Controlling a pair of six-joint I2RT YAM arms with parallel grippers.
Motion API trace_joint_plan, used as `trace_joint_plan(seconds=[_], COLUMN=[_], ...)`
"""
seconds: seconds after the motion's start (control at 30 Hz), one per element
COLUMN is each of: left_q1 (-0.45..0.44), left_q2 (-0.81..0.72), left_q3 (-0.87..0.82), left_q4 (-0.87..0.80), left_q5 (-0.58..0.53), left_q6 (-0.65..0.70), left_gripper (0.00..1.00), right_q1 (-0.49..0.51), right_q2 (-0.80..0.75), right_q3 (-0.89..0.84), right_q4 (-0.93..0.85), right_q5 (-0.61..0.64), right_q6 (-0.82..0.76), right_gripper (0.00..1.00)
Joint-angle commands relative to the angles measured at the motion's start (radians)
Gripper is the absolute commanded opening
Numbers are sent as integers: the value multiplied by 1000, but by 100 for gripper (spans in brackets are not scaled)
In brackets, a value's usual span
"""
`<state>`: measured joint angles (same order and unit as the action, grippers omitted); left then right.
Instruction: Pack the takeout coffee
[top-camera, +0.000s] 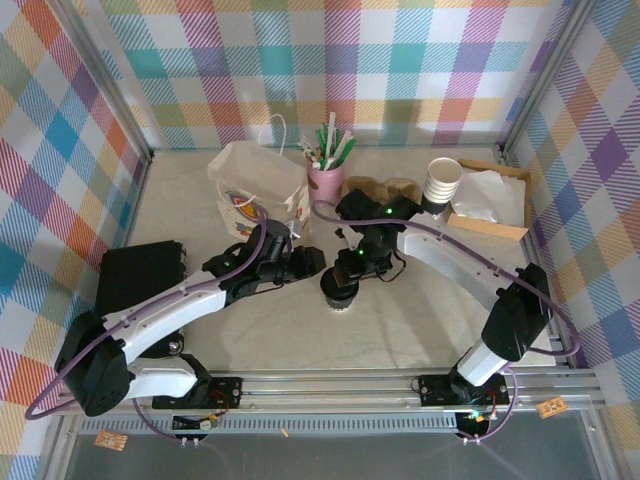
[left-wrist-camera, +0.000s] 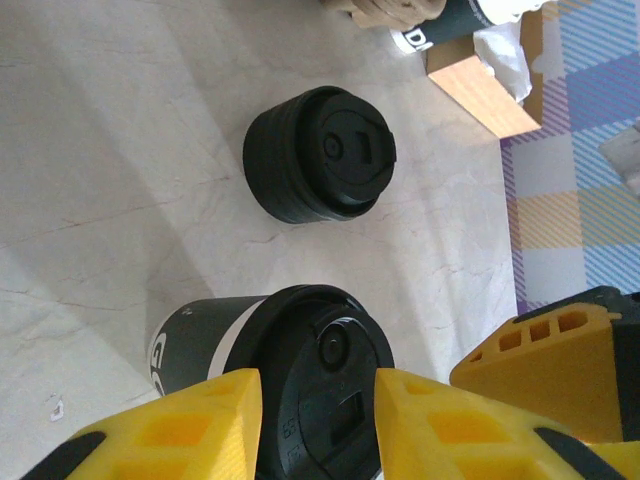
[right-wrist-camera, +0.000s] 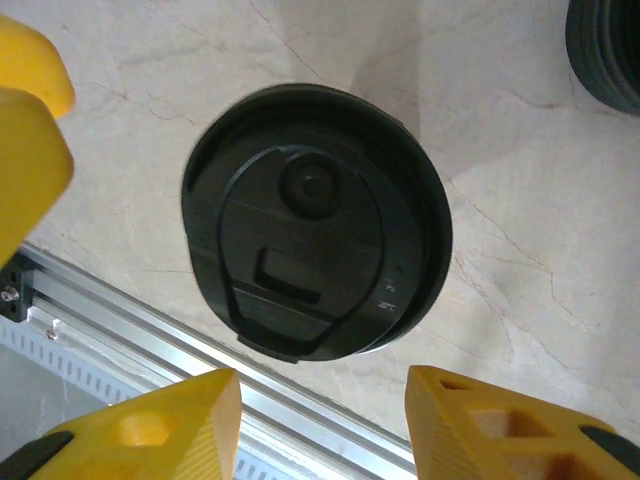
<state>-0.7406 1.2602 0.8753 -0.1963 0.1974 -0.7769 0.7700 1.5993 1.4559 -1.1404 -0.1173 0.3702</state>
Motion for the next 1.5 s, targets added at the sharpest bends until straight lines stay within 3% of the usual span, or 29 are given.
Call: trace_joint_plan(seconds=[0.0, 0.4, 0.63, 0.93, 1.47], left_q1=[5, -8, -69, -86, -136], left_q2=[35, 133, 165, 95, 43], left_q3=[43, 64, 59, 20, -18], left_q4=[-44, -23, -16, -43, -59], left_q5=[55, 110, 122, 71, 91], left_q6=[43, 17, -19, -40, -97], left_gripper=[38, 40, 40, 40, 40], right_q1=[-31, -87, -105, -136, -166], right_q2=[-39, -29, -15, -12, -8], right_q3=[-71, -166, -171, -161, -137], right_q4=[29, 107, 123, 128, 116], right_q5=[-39, -100, -94, -88, -65], right_q6=[30, 15, 13, -8, -34], right_gripper=[46, 39, 40, 41, 47])
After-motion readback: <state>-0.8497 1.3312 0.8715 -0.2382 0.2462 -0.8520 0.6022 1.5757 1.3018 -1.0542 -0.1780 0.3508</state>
